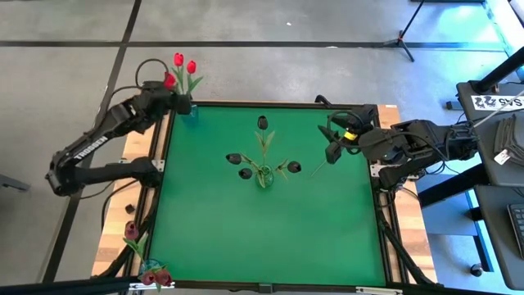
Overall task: Sort flowers into vase by color
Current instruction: Put the red tulip into the top blue vase, then put the dark red tulip into the bottom blue vase
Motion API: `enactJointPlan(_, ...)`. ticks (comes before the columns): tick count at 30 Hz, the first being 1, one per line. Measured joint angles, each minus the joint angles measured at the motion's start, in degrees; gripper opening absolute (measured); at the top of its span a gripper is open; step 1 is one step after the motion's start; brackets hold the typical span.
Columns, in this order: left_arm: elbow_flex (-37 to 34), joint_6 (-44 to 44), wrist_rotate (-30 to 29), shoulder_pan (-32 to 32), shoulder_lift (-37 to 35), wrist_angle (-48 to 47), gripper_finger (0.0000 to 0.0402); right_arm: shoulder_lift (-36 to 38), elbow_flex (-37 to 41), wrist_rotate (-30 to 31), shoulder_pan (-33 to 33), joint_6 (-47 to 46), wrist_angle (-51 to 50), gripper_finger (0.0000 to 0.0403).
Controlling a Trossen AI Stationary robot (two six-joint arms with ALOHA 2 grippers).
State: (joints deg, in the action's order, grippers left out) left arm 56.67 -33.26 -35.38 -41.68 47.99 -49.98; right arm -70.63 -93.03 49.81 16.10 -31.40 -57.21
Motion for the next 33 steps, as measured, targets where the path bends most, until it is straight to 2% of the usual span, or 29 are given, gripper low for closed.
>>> enactJointPlan(4, 1.94, -1.13, 6.61, -2.91, -0.04, -7.04, 0.017, 0.0, 0.0, -0.42, -0.02, -0.08, 0.0, 0.0198)
enactJointPlan(7, 2.0, -1.43, 11.23, -4.09, 0.02, -9.06, 0.0175, 0.0, 0.0, -0.57, -0.02, -0.31, 0.02, 0.0198)
enactJointPlan(11, 2.0, -2.72, 16.29, -5.06, 0.0, -11.26, 0.0178, 0.0, 0.0, -3.61, -0.02, -3.33, -0.4, 0.0198)
enactJointPlan(15, 2.22, -3.9, 20.34, -5.56, 0.0, -14.87, 0.0184, -0.06, 0.0, -5.62, 0.0, -9.28, -4.74, 0.0198)
enactJointPlan(19, 5.4, -3.76, 22.91, -5.01, 0.0, -23.16, 0.0186, -0.15, 0.0, -5.69, -0.02, -19.93, -13.69, 0.0198)
enactJointPlan(23, 10.54, -4.34, 27.48, -1.59, -0.93, -28.06, 0.0186, 0.05, 1.34, -5.62, 0.0, -31.36, -21.57, 0.0198)
enactJointPlan(27, 15.0, -7.62, 33.7, 4.42, -3.4, -28.08, 0.0186, 1.75, 7.78, -6.07, -1.08, -42.77, -24.03, 0.0198)
enactJointPlan(30, 15.86, -12.33, 36.91, 10.73, -5.91, -24.73, 0.0183, 4.5, 15.26, -8.14, -4.68, -49.35, -23.36, 0.0198)
enactJointPlan(33, 15.88, -16.33, 36.69, 17.99, -7.18, -19.69, 0.0181, 7.18, 23.56, -13.69, -11.29, -55.72, -20.76, 0.0198)
